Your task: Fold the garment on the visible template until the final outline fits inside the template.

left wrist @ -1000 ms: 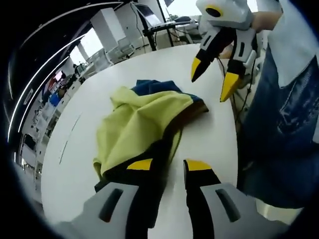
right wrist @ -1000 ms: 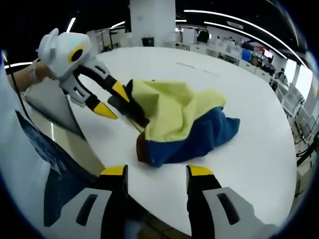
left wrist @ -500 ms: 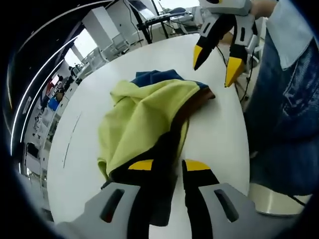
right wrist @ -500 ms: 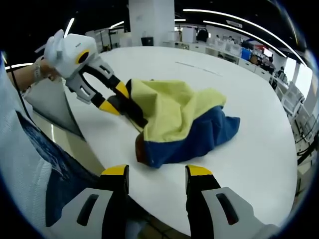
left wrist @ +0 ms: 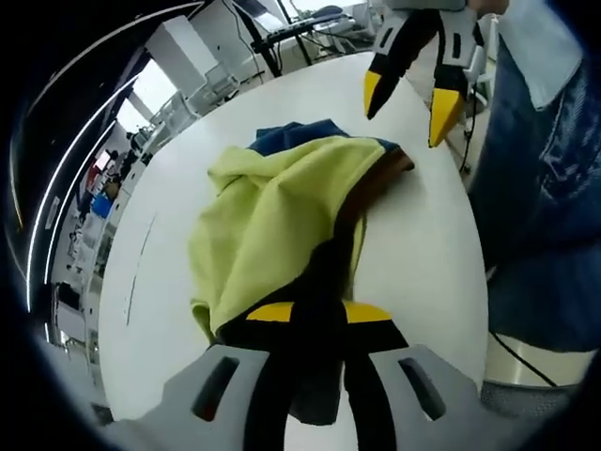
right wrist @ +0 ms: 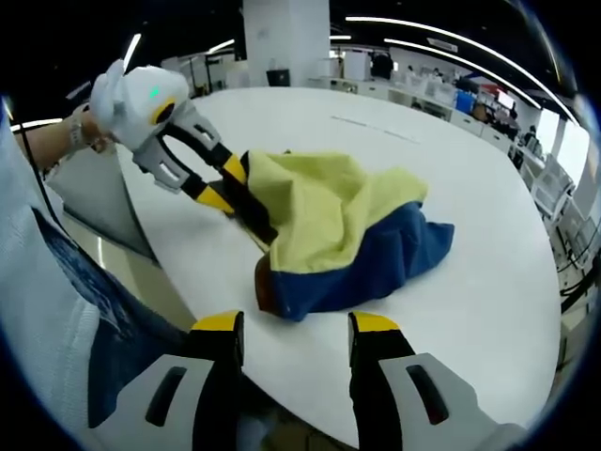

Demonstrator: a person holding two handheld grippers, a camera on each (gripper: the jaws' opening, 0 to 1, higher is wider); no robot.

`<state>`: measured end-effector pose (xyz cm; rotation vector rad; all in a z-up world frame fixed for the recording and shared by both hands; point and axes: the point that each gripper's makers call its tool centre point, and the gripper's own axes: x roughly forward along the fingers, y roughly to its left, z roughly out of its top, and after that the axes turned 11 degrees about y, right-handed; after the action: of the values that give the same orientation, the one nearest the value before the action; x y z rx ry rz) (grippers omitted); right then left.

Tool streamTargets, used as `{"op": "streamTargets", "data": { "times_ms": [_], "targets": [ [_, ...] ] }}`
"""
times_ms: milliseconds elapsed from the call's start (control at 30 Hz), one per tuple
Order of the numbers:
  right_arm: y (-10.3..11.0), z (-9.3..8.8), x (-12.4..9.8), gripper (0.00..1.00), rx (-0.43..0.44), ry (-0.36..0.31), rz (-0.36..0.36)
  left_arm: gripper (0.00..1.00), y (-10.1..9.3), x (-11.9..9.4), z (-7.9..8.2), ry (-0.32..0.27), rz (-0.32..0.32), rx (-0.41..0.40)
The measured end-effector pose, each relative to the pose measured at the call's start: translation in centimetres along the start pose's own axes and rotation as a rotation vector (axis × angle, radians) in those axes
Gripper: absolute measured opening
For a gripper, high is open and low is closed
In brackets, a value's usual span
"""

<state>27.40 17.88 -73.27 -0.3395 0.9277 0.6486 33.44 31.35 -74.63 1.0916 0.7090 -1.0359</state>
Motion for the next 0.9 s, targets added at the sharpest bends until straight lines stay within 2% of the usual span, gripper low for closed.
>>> {"op": "streamTargets", "data": {
  "times_ms": [100,300,567,900],
  "targets": [
    [0.0,0.0,0.1,0.44,-0.002,0.004,0.003,0.13,0.2,0.2,-0.2,0.032,0.023,0.064],
    [0.0,0.1,0.0,0.44,-0.003,0.004,0.001,0.11,0.4,0.3,-0.1,0.023,0.022,0.048],
    [0.0,-0.1,-0.1,0.43,0.005,0.005,-0.002,0.0,1.3,0.1,-0.2,0.028,0.062,0.051],
    [0.2,-0.2,-0.1,0.43,0.015,0.002,-0.003,0.0,1.3,0.2,-0.3,0.023,0.059,0.041]
  ]
}}
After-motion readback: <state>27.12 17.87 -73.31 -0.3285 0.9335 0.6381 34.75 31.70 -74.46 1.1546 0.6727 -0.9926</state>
